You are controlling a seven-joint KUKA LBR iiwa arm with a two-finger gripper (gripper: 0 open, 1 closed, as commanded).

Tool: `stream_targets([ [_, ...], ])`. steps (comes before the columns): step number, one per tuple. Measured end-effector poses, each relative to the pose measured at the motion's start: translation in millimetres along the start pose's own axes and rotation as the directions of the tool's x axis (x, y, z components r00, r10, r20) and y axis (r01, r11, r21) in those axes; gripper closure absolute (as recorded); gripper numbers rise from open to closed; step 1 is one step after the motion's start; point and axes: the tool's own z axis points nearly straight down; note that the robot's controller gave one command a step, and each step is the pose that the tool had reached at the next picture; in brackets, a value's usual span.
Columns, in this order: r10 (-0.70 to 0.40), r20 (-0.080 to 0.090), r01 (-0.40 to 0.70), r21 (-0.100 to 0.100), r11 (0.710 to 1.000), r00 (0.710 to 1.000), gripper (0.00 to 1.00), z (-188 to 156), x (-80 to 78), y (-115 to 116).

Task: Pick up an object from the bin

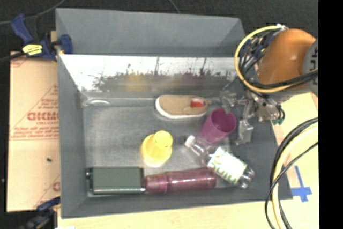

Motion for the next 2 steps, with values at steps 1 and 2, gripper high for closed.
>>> stream_targets([
  [1, -0.322, 0.005, 0.322, 0.006, 0.947, 0.947, 1.0, 46.5, -23.6, 2.0],
  [2, -0.323, 0.002, 0.323, 0.003, 0.946, 0.946, 1.0, 48.3, -22.3, 2.8],
])
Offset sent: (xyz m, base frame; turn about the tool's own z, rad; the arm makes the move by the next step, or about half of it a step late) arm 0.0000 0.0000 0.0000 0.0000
